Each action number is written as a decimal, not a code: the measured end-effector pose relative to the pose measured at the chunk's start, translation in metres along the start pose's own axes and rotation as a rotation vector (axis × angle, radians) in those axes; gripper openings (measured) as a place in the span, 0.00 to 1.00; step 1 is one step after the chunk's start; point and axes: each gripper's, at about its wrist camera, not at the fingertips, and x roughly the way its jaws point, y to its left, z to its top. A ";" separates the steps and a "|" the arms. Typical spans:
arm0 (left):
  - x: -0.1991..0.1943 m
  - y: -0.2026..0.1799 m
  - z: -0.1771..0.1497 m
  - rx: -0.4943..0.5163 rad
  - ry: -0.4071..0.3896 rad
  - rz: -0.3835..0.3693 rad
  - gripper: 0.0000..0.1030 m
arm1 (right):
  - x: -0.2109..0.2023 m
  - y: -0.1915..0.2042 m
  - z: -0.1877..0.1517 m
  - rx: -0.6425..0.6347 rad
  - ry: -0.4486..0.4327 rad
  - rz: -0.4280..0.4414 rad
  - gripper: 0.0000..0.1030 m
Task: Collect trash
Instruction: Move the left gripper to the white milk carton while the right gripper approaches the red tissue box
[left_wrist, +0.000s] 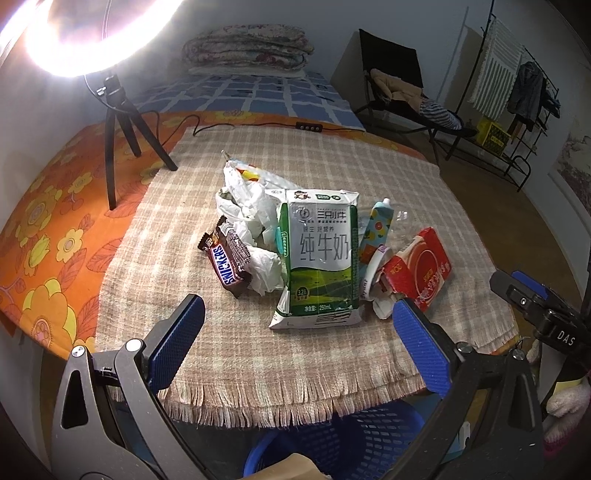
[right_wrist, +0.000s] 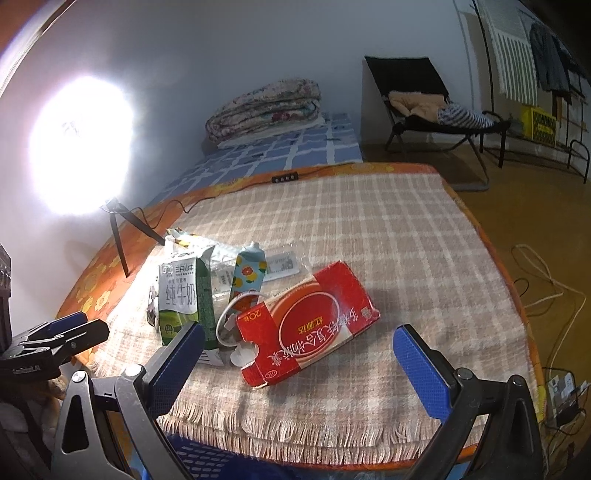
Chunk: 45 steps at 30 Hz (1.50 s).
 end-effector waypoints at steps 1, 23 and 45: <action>0.002 0.000 0.002 -0.002 0.006 0.002 1.00 | 0.002 -0.002 0.000 0.007 0.007 0.002 1.00; 0.064 -0.017 0.025 -0.019 0.112 0.009 1.00 | 0.065 -0.043 -0.001 0.196 0.234 0.036 0.99; 0.128 -0.028 0.052 -0.036 0.174 0.073 1.00 | 0.119 -0.057 -0.005 0.366 0.274 0.145 0.90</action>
